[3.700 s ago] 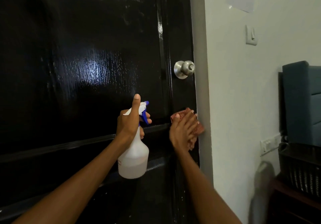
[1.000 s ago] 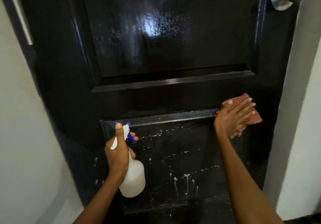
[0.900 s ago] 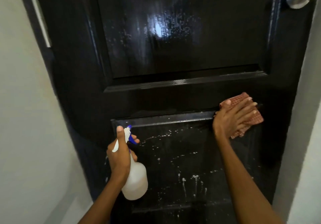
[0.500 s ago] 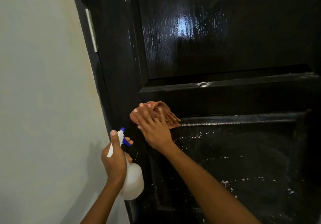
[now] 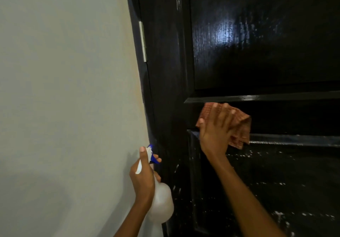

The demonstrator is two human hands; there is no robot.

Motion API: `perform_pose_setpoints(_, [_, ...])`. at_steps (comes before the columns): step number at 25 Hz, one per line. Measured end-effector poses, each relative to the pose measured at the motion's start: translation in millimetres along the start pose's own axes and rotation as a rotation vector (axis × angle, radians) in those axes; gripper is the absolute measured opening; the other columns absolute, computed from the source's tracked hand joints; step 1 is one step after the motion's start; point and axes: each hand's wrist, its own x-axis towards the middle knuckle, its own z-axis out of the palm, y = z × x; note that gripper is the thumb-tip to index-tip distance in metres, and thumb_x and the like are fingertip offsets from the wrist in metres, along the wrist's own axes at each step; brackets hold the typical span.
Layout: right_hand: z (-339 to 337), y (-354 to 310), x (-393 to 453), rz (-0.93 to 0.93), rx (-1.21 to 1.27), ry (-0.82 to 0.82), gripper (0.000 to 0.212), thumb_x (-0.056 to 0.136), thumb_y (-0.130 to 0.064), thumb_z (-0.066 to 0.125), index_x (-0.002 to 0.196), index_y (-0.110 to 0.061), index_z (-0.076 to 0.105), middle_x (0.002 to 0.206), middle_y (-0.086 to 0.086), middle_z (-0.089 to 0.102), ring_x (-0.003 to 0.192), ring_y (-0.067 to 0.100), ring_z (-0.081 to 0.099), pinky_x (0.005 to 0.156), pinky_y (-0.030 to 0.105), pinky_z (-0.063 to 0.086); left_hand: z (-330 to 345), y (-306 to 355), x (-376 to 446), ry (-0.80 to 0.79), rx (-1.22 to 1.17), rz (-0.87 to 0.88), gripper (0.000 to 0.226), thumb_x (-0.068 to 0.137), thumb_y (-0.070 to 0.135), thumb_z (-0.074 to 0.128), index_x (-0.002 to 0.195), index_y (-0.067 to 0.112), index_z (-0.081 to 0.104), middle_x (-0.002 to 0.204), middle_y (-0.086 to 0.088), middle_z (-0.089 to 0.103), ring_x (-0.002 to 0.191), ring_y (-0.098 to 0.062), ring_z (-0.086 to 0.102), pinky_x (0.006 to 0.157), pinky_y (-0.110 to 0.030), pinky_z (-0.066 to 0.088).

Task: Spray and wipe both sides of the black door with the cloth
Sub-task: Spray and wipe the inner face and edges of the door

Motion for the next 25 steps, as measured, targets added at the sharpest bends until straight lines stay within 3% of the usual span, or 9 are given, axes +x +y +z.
perform_pose_setpoints(3, [19, -42, 10, -0.419, -0.078, -0.069, 0.072, 0.107, -0.043, 0.04, 0.164, -0.017, 0.005, 0.17, 0.016, -0.004, 0.156, 0.04, -0.007, 0.12, 0.062, -0.005, -7, 3, 3, 0.012, -0.002, 0.022, 0.071, 0.088, 0.065, 0.036, 0.086, 0.004, 0.072, 0.071, -0.015, 0.071, 0.048, -0.028, 0.055, 0.043, -0.027, 0.048])
perform_pose_setpoints(5, [21, -74, 34, -0.602, -0.128, -0.055, 0.072, 0.107, -0.044, 0.04, 0.164, -0.017, 0.005, 0.171, 0.015, -0.003, 0.156, 0.038, -0.004, 0.123, 0.059, -0.004, -8, 4, 4, 0.009, 0.001, 0.038, 0.074, 0.086, 0.067, 0.034, 0.084, 0.004, 0.073, 0.07, -0.014, 0.071, 0.047, -0.029, 0.054, 0.044, -0.029, 0.048])
perform_pose_setpoints(10, [40, -111, 48, -0.691, -0.139, -0.087, 0.072, 0.108, -0.047, 0.031, 0.164, -0.017, -0.003, 0.17, 0.015, -0.011, 0.156, 0.037, -0.009, 0.125, 0.058, 0.0, -10, -5, 6, 0.042, 0.016, 0.026, 0.074, 0.086, 0.066, 0.034, 0.087, 0.004, 0.074, 0.073, -0.011, 0.073, 0.048, -0.028, 0.056, 0.043, -0.028, 0.049])
perform_pose_setpoints(14, [84, -55, -46, -1.014, -0.256, -0.347, 0.081, 0.104, -0.038, 0.045, 0.163, -0.018, -0.007, 0.168, 0.017, -0.018, 0.155, 0.038, -0.016, 0.123, 0.061, -0.005, -17, -25, 0, 0.051, 0.05, -0.019, 0.076, 0.086, 0.068, 0.033, 0.086, 0.003, 0.073, 0.069, -0.012, 0.071, 0.046, -0.026, 0.055, 0.045, -0.03, 0.049])
perform_pose_setpoints(18, [105, 37, -171, -1.049, -0.349, -0.79, 0.1, 0.095, -0.017, 0.063, 0.161, -0.031, -0.011, 0.166, 0.003, -0.027, 0.153, 0.031, -0.021, 0.114, 0.058, -0.026, -26, -42, -17, 0.039, 0.061, -0.082, 0.077, 0.084, 0.068, 0.034, 0.089, 0.001, 0.072, 0.067, -0.015, 0.068, 0.043, -0.021, 0.054, 0.044, -0.027, 0.049])
perform_pose_setpoints(20, [98, 61, -198, -1.04, -0.423, -0.954, 0.105, 0.093, -0.007, 0.062, 0.159, -0.035, -0.014, 0.163, -0.004, -0.032, 0.149, 0.027, -0.029, 0.116, 0.061, -0.022, -31, -49, -26, 0.004, 0.057, -0.087, 0.076, 0.084, 0.068, 0.033, 0.092, 0.003, 0.072, 0.076, -0.013, 0.072, 0.046, -0.022, 0.055, 0.045, -0.026, 0.048])
perform_pose_setpoints(22, [89, 64, -186, -1.039, -0.423, -0.945, 0.103, 0.093, -0.004, 0.06, 0.16, -0.035, -0.012, 0.163, -0.004, -0.03, 0.152, 0.026, -0.025, 0.112, 0.059, -0.025, -34, -51, -33, -0.005, 0.061, -0.087, 0.078, 0.084, 0.069, 0.032, 0.092, 0.003, 0.072, 0.08, -0.011, 0.074, 0.047, -0.024, 0.055, 0.045, -0.027, 0.048])
perform_pose_setpoints(25, [73, 52, -138, -0.921, -0.3, -0.665, 0.092, 0.095, -0.016, 0.058, 0.162, -0.034, -0.003, 0.169, 0.0, -0.018, 0.156, 0.026, -0.013, 0.115, 0.056, -0.022, -29, -46, -38, -0.013, 0.055, -0.075, 0.074, 0.084, 0.068, 0.033, 0.09, 0.005, 0.072, 0.077, -0.009, 0.074, 0.045, -0.021, 0.056, 0.045, -0.028, 0.048])
